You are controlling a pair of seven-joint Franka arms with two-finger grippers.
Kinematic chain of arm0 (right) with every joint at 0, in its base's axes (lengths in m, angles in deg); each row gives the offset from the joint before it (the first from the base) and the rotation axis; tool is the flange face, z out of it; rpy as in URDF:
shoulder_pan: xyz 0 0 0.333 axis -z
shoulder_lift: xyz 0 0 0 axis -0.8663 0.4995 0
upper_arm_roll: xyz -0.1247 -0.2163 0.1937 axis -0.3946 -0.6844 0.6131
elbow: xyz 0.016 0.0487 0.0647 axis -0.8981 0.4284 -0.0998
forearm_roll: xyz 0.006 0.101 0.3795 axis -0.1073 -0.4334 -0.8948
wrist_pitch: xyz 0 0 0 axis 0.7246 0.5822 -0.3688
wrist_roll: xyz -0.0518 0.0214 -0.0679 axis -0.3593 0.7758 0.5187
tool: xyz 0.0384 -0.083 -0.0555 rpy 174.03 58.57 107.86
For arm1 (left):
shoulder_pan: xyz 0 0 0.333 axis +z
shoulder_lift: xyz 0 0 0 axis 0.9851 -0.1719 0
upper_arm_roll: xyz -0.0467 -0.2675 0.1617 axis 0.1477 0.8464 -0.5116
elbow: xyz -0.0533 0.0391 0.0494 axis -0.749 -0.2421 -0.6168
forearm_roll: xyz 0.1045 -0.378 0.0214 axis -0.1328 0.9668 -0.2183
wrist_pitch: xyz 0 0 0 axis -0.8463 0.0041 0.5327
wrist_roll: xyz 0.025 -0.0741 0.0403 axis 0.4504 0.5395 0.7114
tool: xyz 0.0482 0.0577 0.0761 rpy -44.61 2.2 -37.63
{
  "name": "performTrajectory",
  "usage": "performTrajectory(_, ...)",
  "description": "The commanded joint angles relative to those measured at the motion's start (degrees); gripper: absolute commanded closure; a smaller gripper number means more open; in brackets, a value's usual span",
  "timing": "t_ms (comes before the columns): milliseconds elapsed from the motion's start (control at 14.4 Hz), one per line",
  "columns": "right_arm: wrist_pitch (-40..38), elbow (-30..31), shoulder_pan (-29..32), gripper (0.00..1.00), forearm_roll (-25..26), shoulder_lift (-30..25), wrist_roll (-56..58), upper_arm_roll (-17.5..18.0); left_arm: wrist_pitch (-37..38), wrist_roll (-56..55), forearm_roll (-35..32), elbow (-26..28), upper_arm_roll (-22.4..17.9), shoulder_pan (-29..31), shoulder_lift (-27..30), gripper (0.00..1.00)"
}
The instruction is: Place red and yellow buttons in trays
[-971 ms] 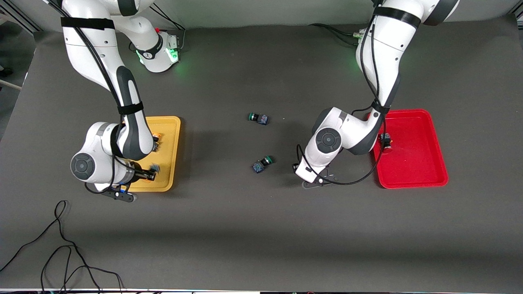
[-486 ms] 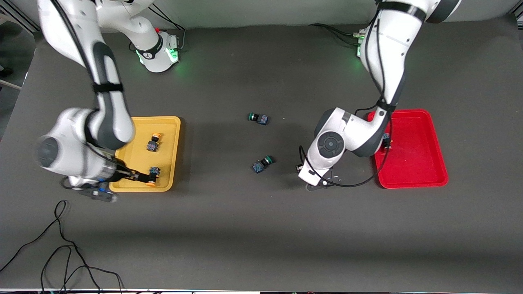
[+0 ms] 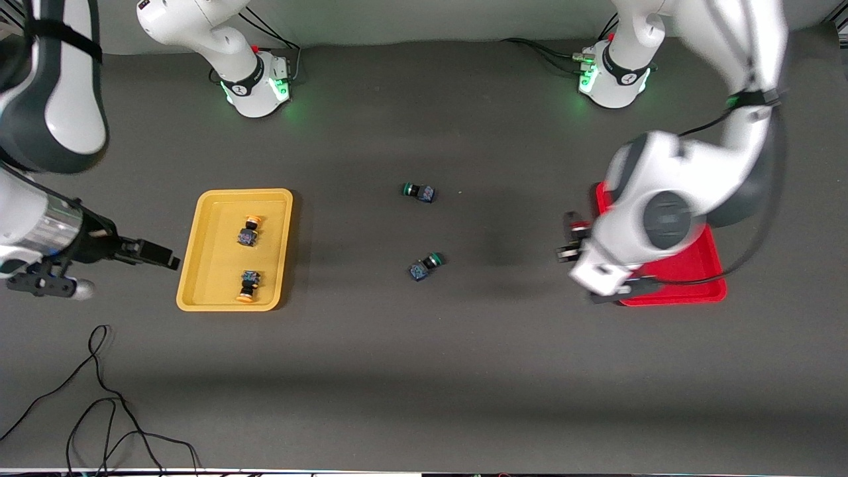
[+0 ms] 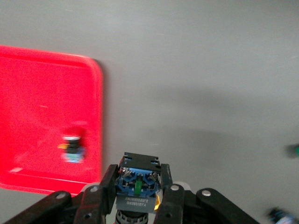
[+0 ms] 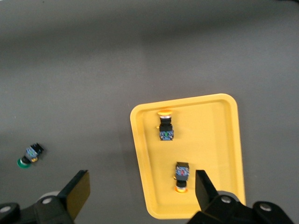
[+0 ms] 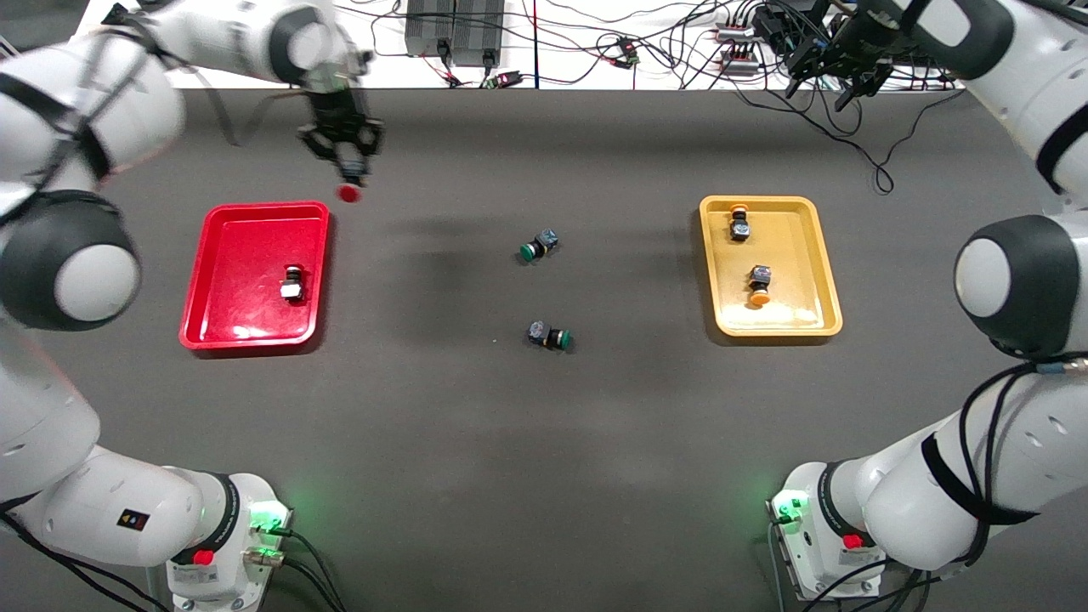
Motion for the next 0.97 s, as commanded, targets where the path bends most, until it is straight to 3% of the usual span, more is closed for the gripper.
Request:
performTrajectory(0, -2.37, 0.46, 0.13, 0.0, 3.31, -3.42, 4.09, 0.69, -3.34, 14.37, -1.7, 14.07, 0.35, 9.01, 9.72, 0.85)
performTrajectory(139, -3.69, 0.81, 3.54, 0.0, 5.69, -6.05, 4.37, 4.0, -8.59, 19.51, -4.17, 19.35, 0.35, 12.99, 10.36, 0.85)
performTrajectory(277, -4.48, 1.16, 12.05, 0.0, 9.02, -7.82, 4.46, 13.56, -20.51, 20.4, -8.11, 27.68, 0.35, 15.1, 9.74, 0.85)
performTrajectory(416, -3.79, 3.79, 18.91, 0.0, 9.74, -9.57, 4.37, 20.96, -35.88, 20.49, -10.93, 36.21, 0.26, 18.26, 7.73, 0.85)
performTrajectory(486, -2.91, 4.84, 22.16, 0.0, 9.83, -9.84, 4.37, 24.56, -41.18, 21.01, -12.25, 38.16, 0.26, 19.49, 5.46, 0.85)
performTrajectory(624, 0.59, 8.0, 28.5, 0.0, 9.83, -10.11, 4.28, 31.85, -44.21, 22.68, -13.41, 38.53, 0.26, 22.13, 2.89, 0.82)
performTrajectory(694, 1.05, 8.8, 31.57, 0.0, 9.92, -10.81, 4.28, 34.85, -44.22, 23.73, -13.41, 38.36, 0.35, 22.58, 2.8, 0.73)
performTrajectory(763, 1.05, 9.68, 33.52, 0.0, 9.92, -11.6, 4.37, 37.05, -43.78, 23.83, -13.41, 38.18, 0.35, 22.84, 2.8, 0.44)
performTrajectory(832, 1.05, 11.17, 34.49, 0.0, 10.53, -13.17, 4.28, 38.82, -43.61, 23.83, -13.41, 37.92, 0.35, 22.85, 2.8, 0.0)
performTrajectory(902, 1.05, 13.01, 34.68, 0.0, 13.58, -15.1, 4.02, 39.62, -43.26, 23.83, -13.41, 37.57, 0.35, 22.76, 2.97, 0.0)
